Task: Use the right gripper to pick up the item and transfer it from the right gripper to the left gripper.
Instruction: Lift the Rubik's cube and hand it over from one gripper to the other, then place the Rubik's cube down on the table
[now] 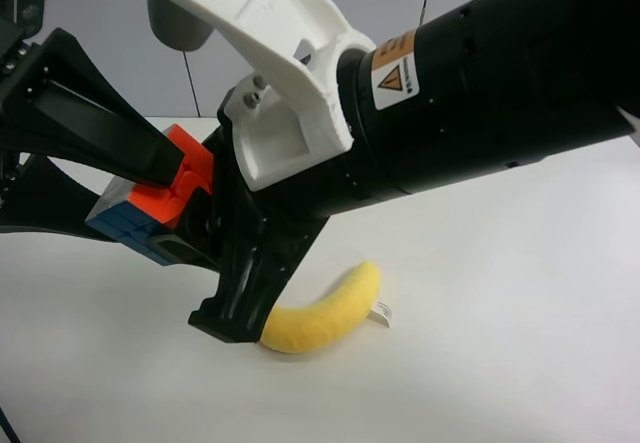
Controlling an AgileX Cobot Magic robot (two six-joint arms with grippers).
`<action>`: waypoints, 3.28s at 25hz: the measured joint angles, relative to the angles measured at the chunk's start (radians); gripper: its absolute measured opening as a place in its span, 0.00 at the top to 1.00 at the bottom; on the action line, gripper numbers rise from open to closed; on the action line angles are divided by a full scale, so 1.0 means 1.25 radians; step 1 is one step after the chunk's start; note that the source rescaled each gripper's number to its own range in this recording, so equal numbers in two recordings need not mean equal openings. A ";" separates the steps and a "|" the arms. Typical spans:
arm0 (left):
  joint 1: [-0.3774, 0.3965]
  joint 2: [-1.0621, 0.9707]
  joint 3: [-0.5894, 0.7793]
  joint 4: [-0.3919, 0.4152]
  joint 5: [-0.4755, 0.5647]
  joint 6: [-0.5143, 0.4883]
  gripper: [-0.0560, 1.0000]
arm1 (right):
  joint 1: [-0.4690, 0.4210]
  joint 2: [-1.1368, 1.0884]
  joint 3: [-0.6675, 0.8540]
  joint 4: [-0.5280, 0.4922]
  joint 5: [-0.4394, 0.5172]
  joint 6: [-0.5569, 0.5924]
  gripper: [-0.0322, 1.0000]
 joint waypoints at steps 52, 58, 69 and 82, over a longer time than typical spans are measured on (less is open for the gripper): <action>-0.079 0.004 0.000 0.005 -0.077 0.001 0.94 | 0.000 -0.004 0.000 0.001 -0.004 -0.011 0.01; -0.079 0.004 0.000 0.005 -0.076 0.001 0.94 | 0.000 -0.054 0.000 0.000 0.076 0.001 0.01; -0.079 0.004 0.000 0.005 -0.076 0.001 0.94 | 0.000 -0.243 0.000 -0.057 0.335 0.166 0.00; -0.079 0.004 0.000 0.034 -0.076 0.001 0.94 | 0.000 -0.507 0.000 -0.196 0.710 0.434 0.00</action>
